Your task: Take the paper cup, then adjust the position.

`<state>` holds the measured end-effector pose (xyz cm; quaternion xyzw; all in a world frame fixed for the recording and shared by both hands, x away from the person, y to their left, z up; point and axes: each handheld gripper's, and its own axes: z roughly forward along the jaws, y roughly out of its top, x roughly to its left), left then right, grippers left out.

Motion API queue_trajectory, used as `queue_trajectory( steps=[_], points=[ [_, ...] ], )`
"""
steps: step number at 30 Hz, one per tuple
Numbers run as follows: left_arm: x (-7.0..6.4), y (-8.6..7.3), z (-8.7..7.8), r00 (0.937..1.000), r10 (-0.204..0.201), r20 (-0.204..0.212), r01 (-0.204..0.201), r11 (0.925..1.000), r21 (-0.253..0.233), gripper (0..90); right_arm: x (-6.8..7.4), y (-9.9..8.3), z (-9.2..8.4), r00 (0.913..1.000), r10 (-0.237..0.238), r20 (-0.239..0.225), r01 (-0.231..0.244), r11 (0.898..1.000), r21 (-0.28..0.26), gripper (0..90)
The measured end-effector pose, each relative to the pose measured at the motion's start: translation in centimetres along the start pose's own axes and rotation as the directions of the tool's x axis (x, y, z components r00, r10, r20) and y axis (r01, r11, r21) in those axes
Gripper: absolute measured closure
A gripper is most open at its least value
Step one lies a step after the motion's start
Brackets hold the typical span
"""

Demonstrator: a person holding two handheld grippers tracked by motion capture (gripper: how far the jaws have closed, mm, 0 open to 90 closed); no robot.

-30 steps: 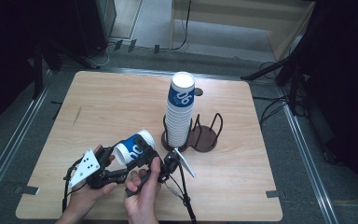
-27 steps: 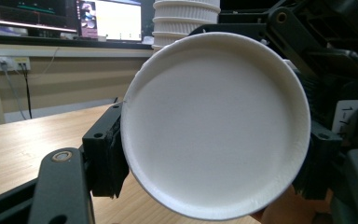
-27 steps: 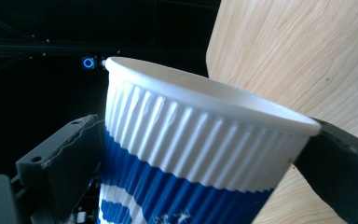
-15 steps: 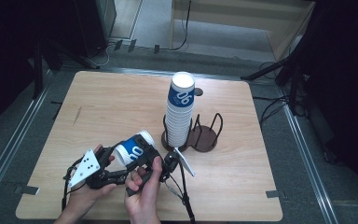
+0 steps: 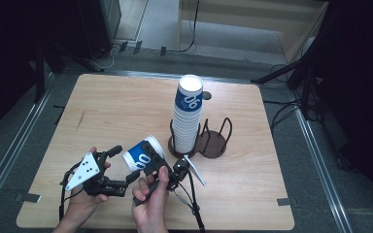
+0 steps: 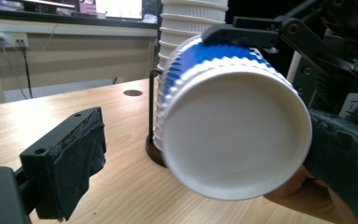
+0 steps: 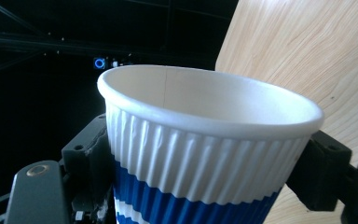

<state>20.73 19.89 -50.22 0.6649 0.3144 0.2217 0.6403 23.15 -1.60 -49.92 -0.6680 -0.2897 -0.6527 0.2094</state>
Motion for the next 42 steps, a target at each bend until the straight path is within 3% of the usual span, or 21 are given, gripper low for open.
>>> queue_trajectory(
  steps=[2, 15, 19, 24, 27, 30, 33, 34, 35, 37, 42],
  points=[
    [0.1, 0.0, -0.1, 1.0000, -0.005, -0.001, 0.005, 1.0000, 0.001, 3.0, -0.1, 0.1, -0.1, 1.0000, 0.006, -0.002, -0.006, 1.000, -0.006, 20.6],
    [0.9, 0.1, -0.5, 0.9999, -0.010, -0.005, 0.010, 0.9996, 0.026, 2.9, -0.2, 1.0, -0.5, 0.9945, -0.099, 0.035, 0.102, 0.991, -0.092, 21.4],
    [1.1, 0.2, -0.8, 0.9995, -0.031, 0.012, 0.030, 0.9994, 0.016, 2.9, 0.0, 1.4, -0.8, 0.9872, -0.148, 0.059, 0.154, 0.981, -0.120, 21.6],
    [1.6, 0.3, -1.0, 0.9988, -0.049, 0.008, 0.049, 0.9987, 0.018, 2.9, 0.5, 1.6, -1.2, 0.9661, -0.238, 0.100, 0.252, 0.955, -0.154, 21.7],
    [1.8, 0.3, -1.1, 0.9982, -0.060, 0.001, 0.060, 0.9980, 0.021, 2.9, 0.8, 1.6, -1.5, 0.9420, -0.309, 0.131, 0.329, 0.929, -0.173, 21.7],
    [2.0, 0.3, -1.2, 0.9979, -0.064, -0.007, 0.064, 0.9977, 0.023, 2.9, 1.2, 1.5, -1.6, 0.9237, -0.353, 0.148, 0.377, 0.908, -0.182, 21.7],
    [2.2, 0.3, -1.2, 0.9978, -0.065, -0.016, 0.066, 0.9975, 0.026, 3.0, 1.7, 1.4, -1.8, 0.8975, -0.404, 0.177, 0.434, 0.882, -0.186, 21.6],
    [2.3, 0.3, -1.2, 0.9974, -0.069, -0.018, 0.069, 0.9973, 0.025, 2.9, 1.9, 1.3, -1.8, 0.8846, -0.426, 0.190, 0.459, 0.868, -0.189, 21.6],
    [2.3, 0.3, -1.3, 0.9973, -0.071, -0.020, 0.072, 0.9971, 0.026, 2.9, 2.1, 1.2, -1.9, 0.8775, -0.437, 0.197, 0.472, 0.861, -0.190, 21.6],
    [2.4, 0.2, -1.3, 0.9969, -0.075, -0.024, 0.076, 0.9967, 0.029, 2.9, 2.5, 1.0, -1.9, 0.8488, -0.482, 0.216, 0.521, 0.831, -0.192, 21.6],
    [2.7, 0.3, -1.4, 0.9959, -0.084, -0.034, 0.085, 0.9958, 0.033, 2.9, 3.1, 0.8, -2.1, 0.8084, -0.537, 0.240, 0.582, 0.790, -0.192, 21.6]
  ],
)
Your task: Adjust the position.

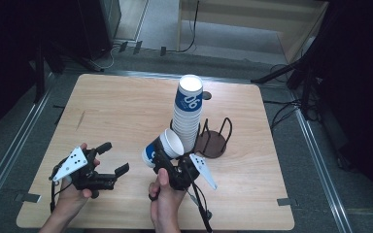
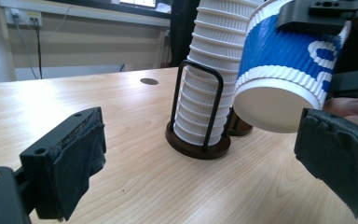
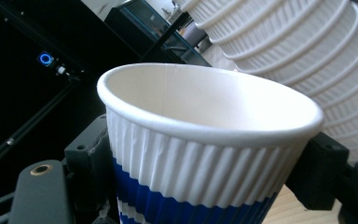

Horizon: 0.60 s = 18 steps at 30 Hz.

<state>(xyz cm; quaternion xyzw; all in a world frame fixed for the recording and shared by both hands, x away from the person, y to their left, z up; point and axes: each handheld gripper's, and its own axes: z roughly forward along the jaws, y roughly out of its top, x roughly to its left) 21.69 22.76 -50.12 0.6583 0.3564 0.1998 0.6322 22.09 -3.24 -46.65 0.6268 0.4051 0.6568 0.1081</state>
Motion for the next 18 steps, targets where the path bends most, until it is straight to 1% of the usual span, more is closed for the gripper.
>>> queue_trajectory(
  steps=[3, 4, 5, 6, 9, 11, 14, 18],
  points=[
    [0.0, 0.1, 0.0, 1.0000, -0.004, -0.006, 0.004, 1.0000, -0.006, 2.9, 0.2, 0.0, -0.2, 0.9988, -0.048, 0.011, 0.048, 0.999, -0.014, 21.6],
    [0.0, 0.1, 0.0, 1.0000, -0.004, -0.005, 0.004, 1.0000, -0.006, 3.0, 0.3, 0.0, -0.2, 0.9970, -0.075, 0.020, 0.075, 0.997, -0.017, 21.5],
    [0.0, 0.1, 0.0, 1.0000, -0.003, -0.005, 0.003, 1.0000, -0.004, 3.0, 0.3, 0.0, -0.3, 0.9957, -0.090, 0.024, 0.090, 0.996, -0.019, 21.5],
    [0.1, 0.0, -0.1, 1.0000, -0.003, -0.007, 0.003, 1.0000, -0.001, 2.9, 0.4, 0.0, -0.4, 0.9930, -0.114, 0.029, 0.115, 0.993, -0.025, 21.5],
    [0.2, 0.0, -0.1, 0.9999, -0.010, -0.010, 0.010, 0.9999, -0.003, 2.9, 0.7, 0.2, -0.6, 0.9801, -0.195, 0.038, 0.196, 0.980, -0.043, 21.5],
    [0.3, 0.1, -0.1, 0.9998, -0.012, -0.014, 0.012, 0.9999, -0.004, 2.9, 0.9, 0.4, -0.8, 0.9720, -0.231, 0.042, 0.234, 0.971, -0.053, 21.4],
    [0.4, 0.1, -0.2, 0.9998, -0.013, -0.017, 0.013, 0.9999, -0.004, 2.9, 1.1, 0.7, -1.0, 0.9615, -0.269, 0.054, 0.273, 0.960, -0.069, 21.4],
    [0.5, 0.1, -0.3, 0.9996, -0.016, -0.023, 0.016, 0.9999, -0.004, 2.9, 1.2, 0.9, -1.4, 0.9400, -0.334, 0.069, 0.339, 0.937, -0.083, 21.3]
  ],
)
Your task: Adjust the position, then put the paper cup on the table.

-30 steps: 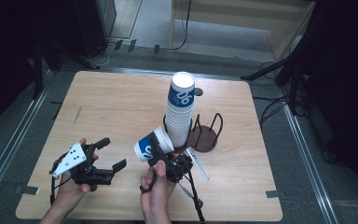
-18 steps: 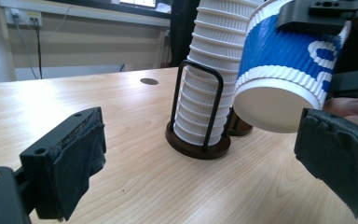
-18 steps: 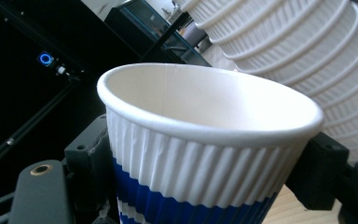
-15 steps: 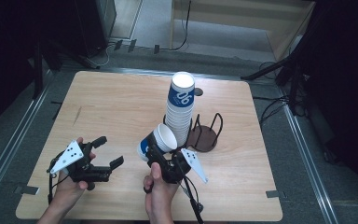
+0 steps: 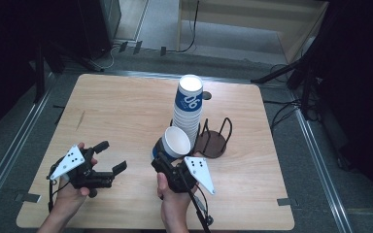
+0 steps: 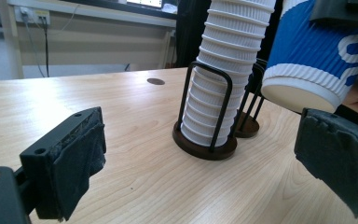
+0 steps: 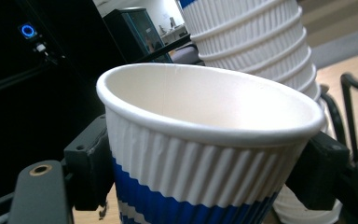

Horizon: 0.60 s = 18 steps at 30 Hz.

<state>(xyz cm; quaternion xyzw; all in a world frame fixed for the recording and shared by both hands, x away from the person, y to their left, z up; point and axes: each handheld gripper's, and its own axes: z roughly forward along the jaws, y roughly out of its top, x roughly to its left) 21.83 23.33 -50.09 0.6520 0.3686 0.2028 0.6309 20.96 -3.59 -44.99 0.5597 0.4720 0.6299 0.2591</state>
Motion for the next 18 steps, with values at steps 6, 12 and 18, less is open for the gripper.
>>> queue_trajectory(
  steps=[6, 12, 18],
  points=[
    [0.3, 0.0, -0.1, 0.9999, -0.009, -0.014, 0.009, 1.0000, -0.002, 3.0, -0.1, 0.3, -0.4, 0.9941, -0.105, 0.026, 0.106, 0.994, -0.022, 21.2],
    [0.7, 0.0, -0.5, 0.9994, -0.012, -0.033, 0.012, 0.9999, 0.006, 3.0, -0.3, 0.8, -0.8, 0.9833, -0.177, 0.042, 0.178, 0.983, -0.037, 21.1],
    [1.3, -0.1, -0.7, 0.9975, -0.024, -0.066, 0.025, 0.9996, 0.013, 2.9, -0.7, 1.2, -1.2, 0.9687, -0.241, 0.061, 0.243, 0.969, -0.036, 21.2]
  ],
)
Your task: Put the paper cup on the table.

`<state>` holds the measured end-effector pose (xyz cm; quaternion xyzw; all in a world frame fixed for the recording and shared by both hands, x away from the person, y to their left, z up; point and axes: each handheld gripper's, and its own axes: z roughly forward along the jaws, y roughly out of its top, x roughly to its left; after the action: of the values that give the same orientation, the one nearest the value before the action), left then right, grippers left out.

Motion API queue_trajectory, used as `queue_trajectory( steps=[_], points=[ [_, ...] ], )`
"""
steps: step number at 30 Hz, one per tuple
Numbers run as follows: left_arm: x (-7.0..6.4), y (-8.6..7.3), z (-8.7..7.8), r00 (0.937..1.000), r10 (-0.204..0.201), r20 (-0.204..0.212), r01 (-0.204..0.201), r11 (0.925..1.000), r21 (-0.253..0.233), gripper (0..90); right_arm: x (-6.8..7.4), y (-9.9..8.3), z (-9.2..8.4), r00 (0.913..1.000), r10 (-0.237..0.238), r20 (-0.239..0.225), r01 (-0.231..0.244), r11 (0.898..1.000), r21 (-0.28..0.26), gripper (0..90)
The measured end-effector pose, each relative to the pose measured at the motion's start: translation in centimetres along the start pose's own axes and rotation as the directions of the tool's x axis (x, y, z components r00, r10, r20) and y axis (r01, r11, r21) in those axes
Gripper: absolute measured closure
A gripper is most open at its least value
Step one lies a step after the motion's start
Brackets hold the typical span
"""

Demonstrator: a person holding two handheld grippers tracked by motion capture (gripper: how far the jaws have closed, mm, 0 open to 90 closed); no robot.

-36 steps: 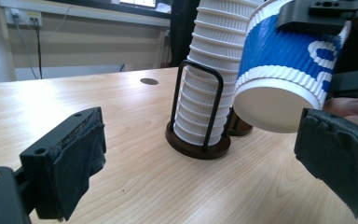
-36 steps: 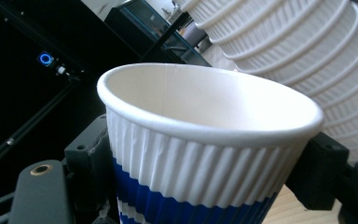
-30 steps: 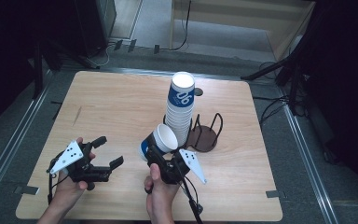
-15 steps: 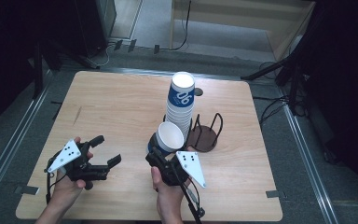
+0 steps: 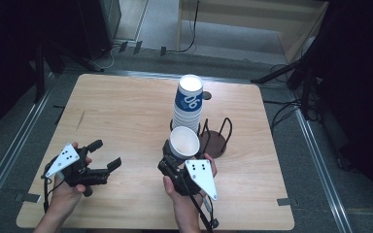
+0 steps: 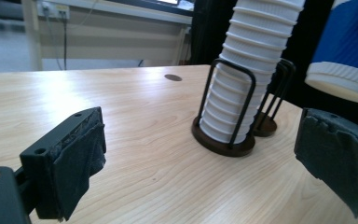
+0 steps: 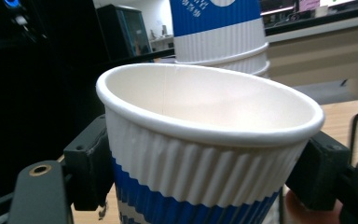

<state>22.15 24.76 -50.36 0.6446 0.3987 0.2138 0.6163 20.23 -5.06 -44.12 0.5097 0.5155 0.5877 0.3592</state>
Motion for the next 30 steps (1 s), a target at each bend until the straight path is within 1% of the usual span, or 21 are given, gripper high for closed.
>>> queue_trajectory(
  steps=[1, 3, 4, 7, 10, 13, 16, 20, 23, 25, 27, 30],
  points=[
    [0.1, 0.0, 0.0, 1.0000, 0.000, -0.007, 0.000, 1.0000, 0.004, 3.0, -0.1, 0.1, 0.0, 0.9998, -0.021, 0.006, 0.021, 1.000, 0.003, 21.1],
    [0.4, -0.2, 0.0, 0.9997, -0.002, -0.022, 0.002, 0.9999, 0.011, 3.0, -0.4, 0.2, -0.1, 0.9987, -0.047, 0.017, 0.047, 0.999, 0.005, 21.1],
    [0.6, -0.3, -0.1, 0.9996, -0.003, -0.029, 0.003, 0.9999, 0.016, 3.0, -0.6, 0.2, -0.2, 0.9986, -0.052, 0.014, 0.052, 0.999, 0.003, 21.1],
    [0.9, -0.5, -0.1, 0.9987, -0.010, -0.050, 0.011, 0.9997, 0.021, 3.0, -1.1, 0.2, -0.3, 0.9970, -0.071, 0.030, 0.071, 0.997, -0.006, 21.1],
    [1.2, -0.7, -0.3, 0.9976, -0.011, -0.068, 0.013, 0.9996, 0.024, 3.0, -1.6, 0.3, -0.4, 0.9958, -0.085, 0.033, 0.086, 0.996, -0.021, 21.1],
    [1.5, -0.9, -0.4, 0.9961, -0.012, -0.087, 0.014, 0.9995, 0.027, 3.0, -2.2, 0.2, -0.4, 0.9923, -0.111, 0.055, 0.113, 0.993, -0.026, 21.0],
    [1.8, -1.1, -0.5, 0.9941, -0.018, -0.107, 0.021, 0.9993, 0.030, 3.0, -2.7, 0.2, -0.3, 0.9894, -0.130, 0.064, 0.134, 0.990, -0.052, 21.1],
    [2.3, -1.3, -0.7, 0.9912, -0.015, -0.132, 0.020, 0.9992, 0.034, 3.0, -3.4, 0.4, -0.4, 0.9863, -0.151, 0.065, 0.156, 0.986, -0.066, 21.1],
    [2.6, -1.5, -0.9, 0.9892, -0.021, -0.145, 0.026, 0.9991, 0.034, 3.0, -4.0, 0.5, -0.4, 0.9833, -0.168, 0.070, 0.173, 0.982, -0.075, 21.1],
    [2.9, -1.5, -1.0, 0.9878, -0.019, -0.155, 0.026, 0.9989, 0.038, 3.0, -4.3, 0.5, -0.4, 0.9824, -0.173, 0.071, 0.178, 0.981, -0.077, 21.1],
    [3.1, -1.5, -1.1, 0.9862, -0.025, -0.163, 0.032, 0.9989, 0.036, 3.0, -4.8, 0.4, -0.4, 0.9794, -0.187, 0.077, 0.192, 0.978, -0.077, 21.1],
    [3.5, -1.6, -1.4, 0.9837, -0.029, -0.177, 0.035, 0.9989, 0.032, 3.0, -5.5, 0.3, -0.4, 0.9784, -0.191, 0.080, 0.197, 0.977, -0.078, 21.1]
  ],
)
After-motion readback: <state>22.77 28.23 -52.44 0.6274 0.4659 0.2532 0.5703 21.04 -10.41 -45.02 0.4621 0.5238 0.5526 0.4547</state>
